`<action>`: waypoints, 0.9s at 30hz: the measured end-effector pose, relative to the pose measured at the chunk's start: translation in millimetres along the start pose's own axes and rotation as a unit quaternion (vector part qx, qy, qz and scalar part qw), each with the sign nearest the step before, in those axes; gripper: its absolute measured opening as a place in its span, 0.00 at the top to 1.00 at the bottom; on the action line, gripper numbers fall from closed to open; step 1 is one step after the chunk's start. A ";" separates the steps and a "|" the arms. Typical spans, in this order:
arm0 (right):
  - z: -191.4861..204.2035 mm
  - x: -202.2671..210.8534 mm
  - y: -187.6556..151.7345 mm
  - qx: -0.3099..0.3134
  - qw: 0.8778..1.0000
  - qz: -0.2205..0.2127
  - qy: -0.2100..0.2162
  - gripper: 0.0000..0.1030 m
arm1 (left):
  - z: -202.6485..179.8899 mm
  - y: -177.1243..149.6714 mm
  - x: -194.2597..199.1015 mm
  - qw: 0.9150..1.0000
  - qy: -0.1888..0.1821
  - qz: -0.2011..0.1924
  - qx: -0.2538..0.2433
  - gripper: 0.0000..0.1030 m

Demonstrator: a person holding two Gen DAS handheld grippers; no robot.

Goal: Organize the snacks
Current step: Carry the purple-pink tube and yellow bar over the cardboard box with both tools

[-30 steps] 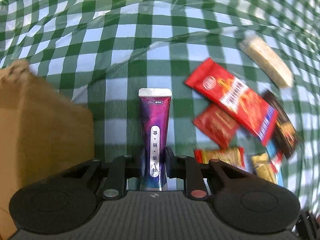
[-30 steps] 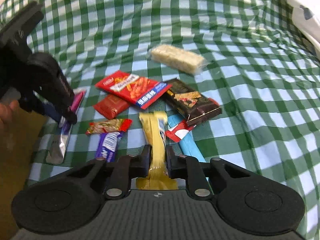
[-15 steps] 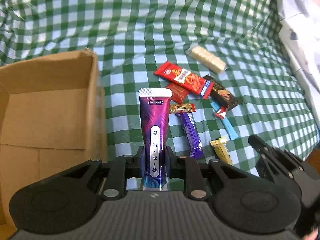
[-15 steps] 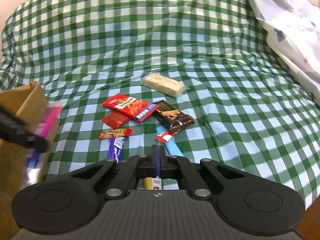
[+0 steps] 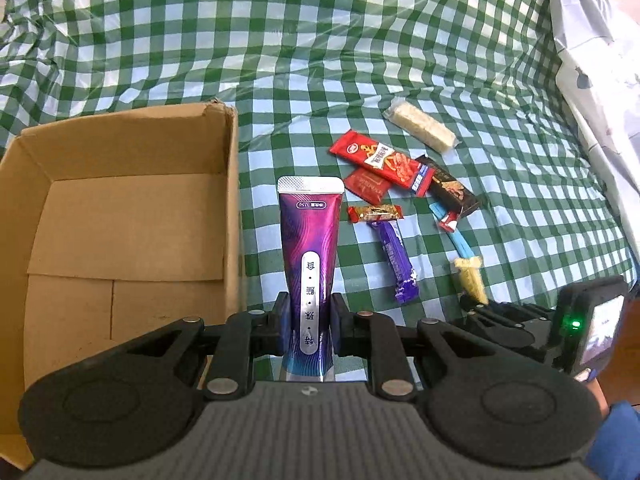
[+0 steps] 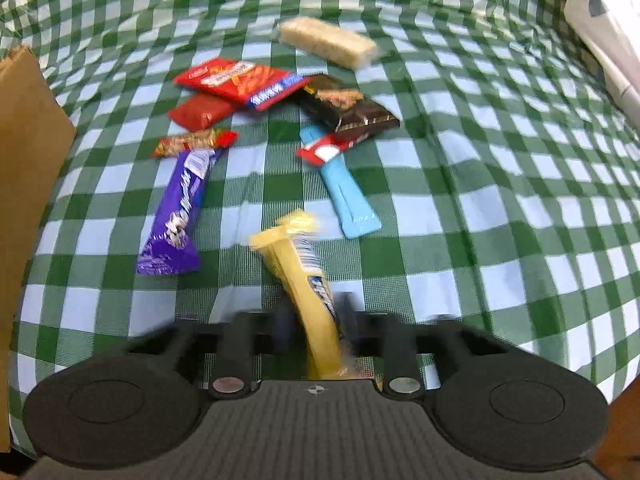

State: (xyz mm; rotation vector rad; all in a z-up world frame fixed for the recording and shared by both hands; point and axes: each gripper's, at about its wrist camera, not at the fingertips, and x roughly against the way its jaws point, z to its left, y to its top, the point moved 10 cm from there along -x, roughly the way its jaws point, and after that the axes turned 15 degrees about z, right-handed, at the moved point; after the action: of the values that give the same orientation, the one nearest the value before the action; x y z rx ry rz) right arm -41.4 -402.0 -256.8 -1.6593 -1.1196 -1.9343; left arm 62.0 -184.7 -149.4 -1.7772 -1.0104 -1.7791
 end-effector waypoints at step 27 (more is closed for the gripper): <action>245.1 259.9 -177.4 0.212 0.956 -0.139 0.150 0.88 | 175.7 -224.6 138.9 0.986 0.036 -0.091 0.132 0.79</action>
State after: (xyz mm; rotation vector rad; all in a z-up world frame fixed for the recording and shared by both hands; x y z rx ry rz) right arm -69.4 -50.2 -71.0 -0.9892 -1.5663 -1.8508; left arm 0.4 116.7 -72.1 -1.4904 -1.3463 -1.7073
